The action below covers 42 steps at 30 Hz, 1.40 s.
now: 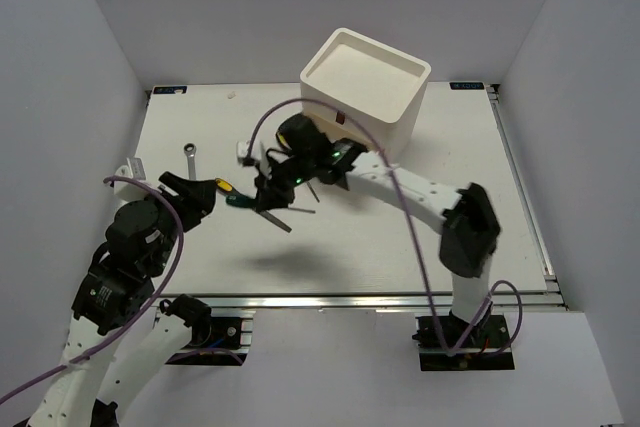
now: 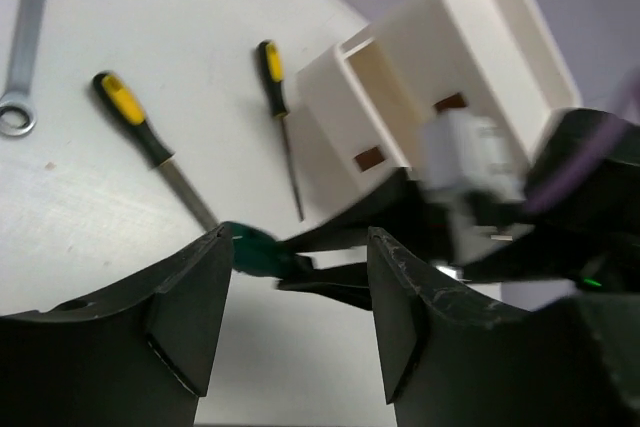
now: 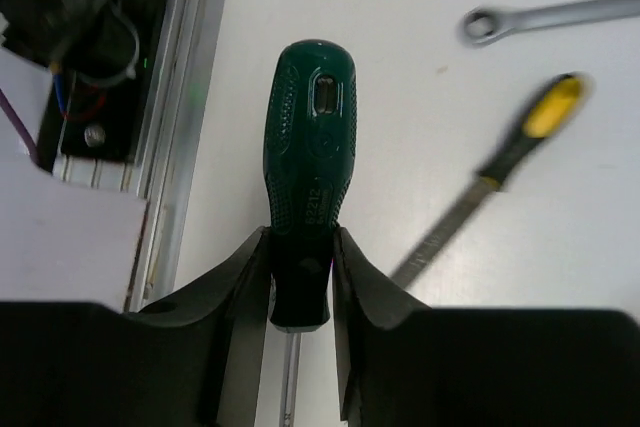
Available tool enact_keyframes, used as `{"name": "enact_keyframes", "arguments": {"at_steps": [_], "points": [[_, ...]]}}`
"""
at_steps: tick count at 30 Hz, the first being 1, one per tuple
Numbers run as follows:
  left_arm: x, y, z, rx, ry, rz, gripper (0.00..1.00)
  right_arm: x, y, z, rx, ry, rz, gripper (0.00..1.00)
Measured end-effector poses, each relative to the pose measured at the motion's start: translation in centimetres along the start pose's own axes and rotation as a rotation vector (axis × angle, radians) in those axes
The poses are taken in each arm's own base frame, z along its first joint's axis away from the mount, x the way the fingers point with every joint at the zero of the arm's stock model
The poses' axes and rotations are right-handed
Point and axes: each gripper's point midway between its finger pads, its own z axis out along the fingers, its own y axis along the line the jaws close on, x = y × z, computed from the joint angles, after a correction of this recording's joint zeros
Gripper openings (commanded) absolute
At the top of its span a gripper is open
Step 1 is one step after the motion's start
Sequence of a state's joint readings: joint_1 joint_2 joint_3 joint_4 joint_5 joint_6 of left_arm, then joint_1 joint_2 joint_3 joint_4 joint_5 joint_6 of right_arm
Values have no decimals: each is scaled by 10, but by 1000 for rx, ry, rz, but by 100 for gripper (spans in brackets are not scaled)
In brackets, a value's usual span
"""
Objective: Sort the tools into containers
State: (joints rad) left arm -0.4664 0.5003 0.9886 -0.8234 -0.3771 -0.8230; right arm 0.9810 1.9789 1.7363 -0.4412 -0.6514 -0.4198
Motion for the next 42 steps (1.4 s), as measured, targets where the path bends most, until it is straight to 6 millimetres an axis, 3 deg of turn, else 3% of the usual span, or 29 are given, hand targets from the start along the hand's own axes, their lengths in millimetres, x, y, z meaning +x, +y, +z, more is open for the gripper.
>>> {"name": "enact_keyframes", "arguments": {"at_steps": [4,6,8,10,14,17,19,20,22,24,27,30,35,38,40,42], "points": [[-12,-23,4,93,-47,-3,66,-55,-16,-81,228,-119,-40,0],[-8,-30,13,125,-42,3,67,-68,-35,-116,362,-154,-49,0],[5,-35,29,143,-7,20,68,-67,-66,-144,505,-160,-39,0],[26,-36,47,147,55,45,68,-51,-97,-163,618,-133,-6,0],[65,-37,77,162,179,98,68,10,-156,-180,770,-7,80,0],[86,-39,93,184,238,123,68,57,-189,-182,824,102,133,0],[95,-43,101,209,260,131,68,79,-204,-180,841,159,149,0],[100,-45,106,220,271,134,67,87,-209,-179,843,182,154,8],[108,-51,116,250,288,134,67,92,-214,-178,838,209,154,33],[117,-56,127,271,309,132,66,89,-215,-180,832,215,142,38],[138,-62,147,306,361,129,57,75,-214,-184,824,196,119,40],[167,-60,166,320,443,129,38,64,-207,-187,801,177,114,40],[216,-50,197,306,594,127,34,28,-187,-205,780,104,75,41],[225,-53,207,313,621,126,34,0,-182,-222,795,48,43,39],[222,-62,215,329,614,128,34,-15,-178,-232,794,1,32,44],[217,-76,225,360,596,130,34,-24,-173,-246,801,-31,24,56]]}}
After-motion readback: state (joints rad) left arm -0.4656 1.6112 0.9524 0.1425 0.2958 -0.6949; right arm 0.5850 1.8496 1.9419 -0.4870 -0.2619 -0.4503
